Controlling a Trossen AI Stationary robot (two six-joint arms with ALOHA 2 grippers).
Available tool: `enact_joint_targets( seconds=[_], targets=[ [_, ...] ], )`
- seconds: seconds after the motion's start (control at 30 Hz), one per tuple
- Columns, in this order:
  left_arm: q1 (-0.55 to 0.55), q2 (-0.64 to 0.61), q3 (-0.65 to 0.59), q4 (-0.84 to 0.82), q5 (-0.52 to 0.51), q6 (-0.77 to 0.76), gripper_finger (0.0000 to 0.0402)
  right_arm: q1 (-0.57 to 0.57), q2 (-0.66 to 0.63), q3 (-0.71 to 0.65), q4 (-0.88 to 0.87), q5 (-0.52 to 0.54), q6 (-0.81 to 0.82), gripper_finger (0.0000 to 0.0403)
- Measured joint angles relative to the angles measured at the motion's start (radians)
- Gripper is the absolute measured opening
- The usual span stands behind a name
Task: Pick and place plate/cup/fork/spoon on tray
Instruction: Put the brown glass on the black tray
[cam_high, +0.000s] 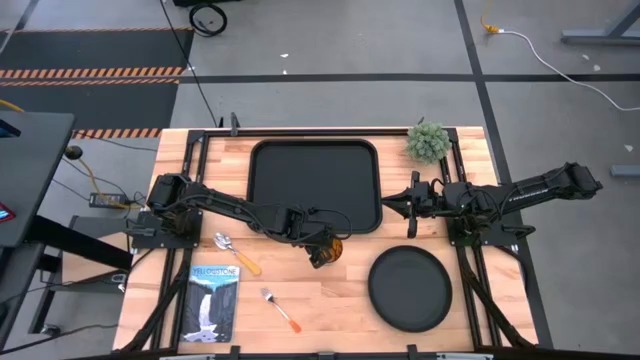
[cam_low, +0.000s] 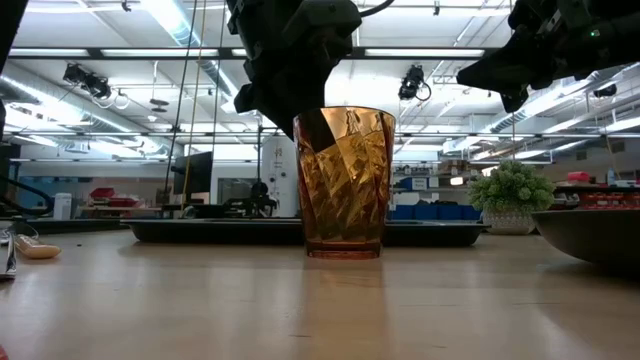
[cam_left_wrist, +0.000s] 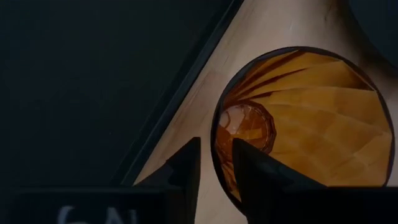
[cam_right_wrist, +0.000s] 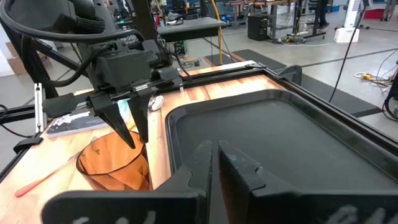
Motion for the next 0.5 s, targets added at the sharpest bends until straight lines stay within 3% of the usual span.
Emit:
enact_joint_targets(
  seconds=[0.5],
  targets=[
    [-0.001,-0.001,0.000,0.002,0.000,0.029,0.0016,0.000,0.000,0.000,0.023,0.013,-0.020,0.0032]
  ],
)
